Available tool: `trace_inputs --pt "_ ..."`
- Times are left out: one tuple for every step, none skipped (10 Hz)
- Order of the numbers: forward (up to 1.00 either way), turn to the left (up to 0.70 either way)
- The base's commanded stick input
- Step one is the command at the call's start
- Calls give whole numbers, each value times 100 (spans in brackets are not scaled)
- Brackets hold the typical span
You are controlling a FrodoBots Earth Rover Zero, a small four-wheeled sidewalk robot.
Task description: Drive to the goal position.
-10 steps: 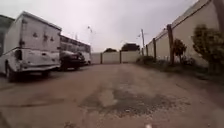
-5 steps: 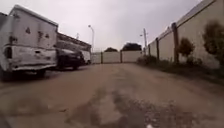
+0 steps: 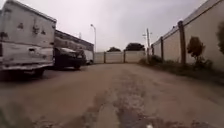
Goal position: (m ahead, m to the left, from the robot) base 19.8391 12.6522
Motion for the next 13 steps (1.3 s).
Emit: trace_inputs --pt "85 2" --pt "85 2" --pt "85 2" --pt "85 2" --pt "85 2" --pt "85 2" --pt "85 2" --pt "85 2" --pt "85 2" --pt "85 2" --pt "85 2" --pt "85 2" --pt "85 2"
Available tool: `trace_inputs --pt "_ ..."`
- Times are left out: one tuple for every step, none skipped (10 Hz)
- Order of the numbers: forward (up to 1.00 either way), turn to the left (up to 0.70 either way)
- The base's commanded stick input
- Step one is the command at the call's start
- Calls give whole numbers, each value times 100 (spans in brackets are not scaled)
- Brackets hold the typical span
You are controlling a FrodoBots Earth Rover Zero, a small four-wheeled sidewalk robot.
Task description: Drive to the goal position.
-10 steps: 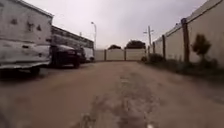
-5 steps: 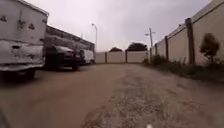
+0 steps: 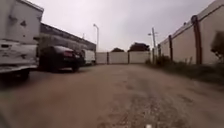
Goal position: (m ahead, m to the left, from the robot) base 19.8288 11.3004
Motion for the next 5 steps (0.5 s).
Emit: trace_inputs --pt "85 2" --pt "85 2" --pt "85 2" --pt "85 2" --pt "85 2"
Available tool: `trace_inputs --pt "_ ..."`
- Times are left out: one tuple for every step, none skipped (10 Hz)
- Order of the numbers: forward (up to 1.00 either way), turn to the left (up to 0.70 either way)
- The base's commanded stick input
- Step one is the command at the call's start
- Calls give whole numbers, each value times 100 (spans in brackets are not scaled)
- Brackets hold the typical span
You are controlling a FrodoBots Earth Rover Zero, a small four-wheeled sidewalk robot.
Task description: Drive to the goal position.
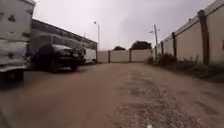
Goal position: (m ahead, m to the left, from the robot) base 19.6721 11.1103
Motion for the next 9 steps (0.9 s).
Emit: trace_inputs --pt "85 2" --pt "85 2" --pt "85 2" --pt "85 2" --pt "85 2" --pt "85 2" --pt "85 2" --pt "85 2" --pt "85 2"
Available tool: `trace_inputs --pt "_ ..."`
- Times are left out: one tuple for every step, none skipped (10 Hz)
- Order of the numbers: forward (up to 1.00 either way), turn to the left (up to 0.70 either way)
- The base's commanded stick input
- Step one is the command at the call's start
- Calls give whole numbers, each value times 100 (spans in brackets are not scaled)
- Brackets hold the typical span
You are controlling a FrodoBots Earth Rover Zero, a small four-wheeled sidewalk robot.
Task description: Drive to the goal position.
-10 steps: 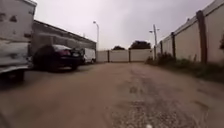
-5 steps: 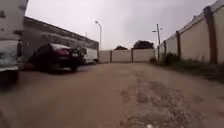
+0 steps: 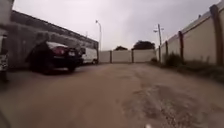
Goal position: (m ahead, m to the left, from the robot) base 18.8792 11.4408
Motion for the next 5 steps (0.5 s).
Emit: trace_inputs --pt "85 -4" --pt "85 -12" --pt "85 -20" --pt "85 -28" --pt "85 -6"
